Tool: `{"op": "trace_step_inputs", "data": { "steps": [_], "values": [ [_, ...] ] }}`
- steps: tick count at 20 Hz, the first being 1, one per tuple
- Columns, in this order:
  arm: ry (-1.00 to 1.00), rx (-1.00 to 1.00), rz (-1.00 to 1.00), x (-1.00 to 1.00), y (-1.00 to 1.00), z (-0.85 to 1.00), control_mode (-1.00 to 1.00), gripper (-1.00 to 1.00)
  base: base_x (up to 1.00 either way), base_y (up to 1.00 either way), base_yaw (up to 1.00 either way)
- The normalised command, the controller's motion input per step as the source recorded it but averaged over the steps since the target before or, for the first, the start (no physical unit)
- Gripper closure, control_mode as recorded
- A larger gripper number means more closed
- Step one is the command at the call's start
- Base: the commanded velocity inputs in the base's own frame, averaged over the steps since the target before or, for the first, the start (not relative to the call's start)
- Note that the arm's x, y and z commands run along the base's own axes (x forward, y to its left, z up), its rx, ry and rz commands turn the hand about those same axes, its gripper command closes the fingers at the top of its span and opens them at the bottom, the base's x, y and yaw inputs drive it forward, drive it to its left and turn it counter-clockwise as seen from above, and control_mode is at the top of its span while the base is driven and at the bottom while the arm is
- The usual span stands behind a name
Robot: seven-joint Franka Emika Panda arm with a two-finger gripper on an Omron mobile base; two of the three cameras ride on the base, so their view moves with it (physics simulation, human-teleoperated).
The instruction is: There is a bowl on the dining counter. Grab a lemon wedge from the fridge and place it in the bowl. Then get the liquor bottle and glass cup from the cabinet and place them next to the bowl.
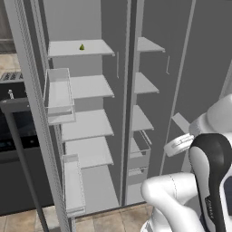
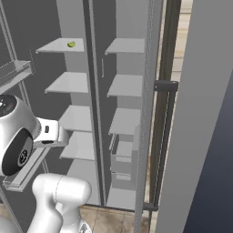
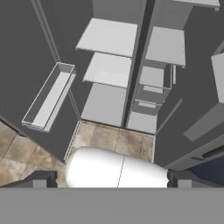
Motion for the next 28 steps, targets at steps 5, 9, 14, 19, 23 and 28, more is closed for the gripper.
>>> {"op": "trace_step_inputs", "data": {
  "steps": [5,9,14,19,23,28],
  "values": [
    [0.00,0.00,0.00,0.00,-0.01,0.00,-1.00,-1.00,0.00,0.00,0.00],
    [0.00,0.00,0.00,0.00,-0.02,0.00,-1.00,-1.00,0.00,0.00,0.00],
    [0.00,0.00,0.00,0.00,0.00,0.00,1.00,-1.00,0.18,0.00,-0.02],
    [0.00,0.00,0.00,0.00,0.00,0.00,1.00,-1.00,0.51,0.07,-0.06],
    [0.00,0.00,0.00,0.00,0.00,0.00,1.00,-1.00,0.60,0.26,-0.10],
    [0.00,0.00,0.00,0.00,0.00,0.00,1.00,-1.00,0.21,0.50,-0.07]
  ]
}}
